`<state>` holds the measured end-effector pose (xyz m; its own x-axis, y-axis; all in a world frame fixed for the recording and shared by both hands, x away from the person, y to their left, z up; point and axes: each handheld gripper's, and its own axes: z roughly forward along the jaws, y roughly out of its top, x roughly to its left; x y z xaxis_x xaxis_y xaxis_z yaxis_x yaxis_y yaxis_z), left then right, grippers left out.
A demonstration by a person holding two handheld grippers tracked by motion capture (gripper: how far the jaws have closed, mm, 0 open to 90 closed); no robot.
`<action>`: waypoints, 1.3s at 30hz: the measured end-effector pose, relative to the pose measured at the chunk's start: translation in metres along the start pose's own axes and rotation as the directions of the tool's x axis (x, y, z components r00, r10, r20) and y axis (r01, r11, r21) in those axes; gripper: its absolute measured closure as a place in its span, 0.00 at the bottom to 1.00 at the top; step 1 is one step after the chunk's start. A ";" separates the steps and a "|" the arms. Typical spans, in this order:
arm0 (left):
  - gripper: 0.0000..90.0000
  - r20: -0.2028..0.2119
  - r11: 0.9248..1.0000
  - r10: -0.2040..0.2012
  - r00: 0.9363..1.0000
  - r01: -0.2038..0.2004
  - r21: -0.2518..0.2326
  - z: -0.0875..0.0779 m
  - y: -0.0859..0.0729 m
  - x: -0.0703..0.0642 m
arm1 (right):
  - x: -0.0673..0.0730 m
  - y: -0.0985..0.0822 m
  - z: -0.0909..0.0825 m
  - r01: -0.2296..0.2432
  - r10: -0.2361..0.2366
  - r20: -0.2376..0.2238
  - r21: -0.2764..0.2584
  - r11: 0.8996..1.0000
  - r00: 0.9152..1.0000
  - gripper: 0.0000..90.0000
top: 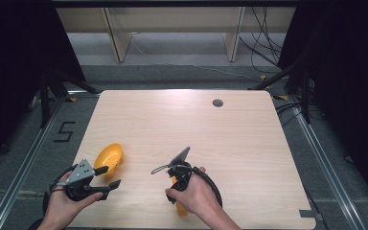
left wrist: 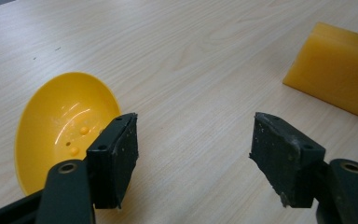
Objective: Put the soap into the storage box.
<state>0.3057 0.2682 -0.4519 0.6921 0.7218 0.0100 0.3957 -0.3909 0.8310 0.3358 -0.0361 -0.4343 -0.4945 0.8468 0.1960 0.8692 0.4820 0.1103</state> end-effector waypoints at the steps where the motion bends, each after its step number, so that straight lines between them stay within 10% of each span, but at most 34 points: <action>1: 0.35 0.010 1.000 0.006 1.000 -0.006 -0.003 0.000 0.000 0.001 | 0.001 0.001 0.002 -0.007 0.007 0.001 0.009 1.000 1.000 0.46; 11: 0.34 -0.002 1.000 0.004 1.000 -0.004 -0.010 0.002 -0.001 0.000 | -0.002 0.003 0.011 0.048 -0.048 0.019 0.034 0.998 0.999 0.52; 19: 0.34 0.002 0.999 0.031 1.000 -0.031 0.015 0.000 -0.001 0.001 | -0.010 0.001 0.004 0.194 -0.200 0.068 0.083 0.978 0.978 0.68; 24: 0.34 0.018 1.000 0.023 1.000 -0.023 -0.008 0.003 -0.002 -0.001 | -0.017 -0.003 0.003 0.403 -0.409 0.069 0.079 0.912 0.910 0.69; 28: 0.33 0.057 0.999 0.050 0.997 -0.050 -0.002 0.004 -0.001 -0.003 | -0.022 -0.007 0.001 0.425 -0.432 0.071 0.088 0.901 0.899 0.69; 32: 0.31 0.085 0.998 0.061 0.994 -0.061 -0.005 0.006 0.000 -0.007 | -0.028 -0.011 -0.003 0.484 -0.488 0.070 0.070 0.873 0.870 0.69; 33: 0.31 0.106 0.999 0.053 0.993 -0.054 0.004 0.007 0.000 -0.011 | -0.032 -0.013 -0.005 0.542 -0.544 0.073 0.044 0.839 0.836 0.69; 35: 0.30 0.122 0.998 0.059 0.991 -0.060 0.008 0.008 0.000 -0.012 | -0.032 -0.014 -0.007 0.547 -0.548 0.066 0.038 0.836 0.834 0.69; 37: 0.30 0.158 0.997 0.073 0.985 -0.075 0.008 0.010 0.001 -0.017 | -0.031 -0.017 -0.010 0.593 -0.594 0.073 0.038 0.804 0.801 0.69; 38: 0.30 0.169 0.997 0.071 0.983 -0.073 0.008 0.011 0.001 -0.019 | -0.030 -0.021 -0.011 0.706 -0.704 0.096 0.023 0.708 0.703 0.69; 39: 0.30 0.179 0.997 0.079 0.981 -0.081 0.004 0.013 0.001 -0.021 | -0.029 -0.024 -0.014 0.749 -0.747 0.084 0.020 0.663 0.659 0.69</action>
<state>0.2992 0.2456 -0.4584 0.8181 0.5745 -0.0246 0.3408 -0.4500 0.8254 0.3289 -0.0757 -0.4292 -0.9755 0.2170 -0.0347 0.2060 0.9579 0.2002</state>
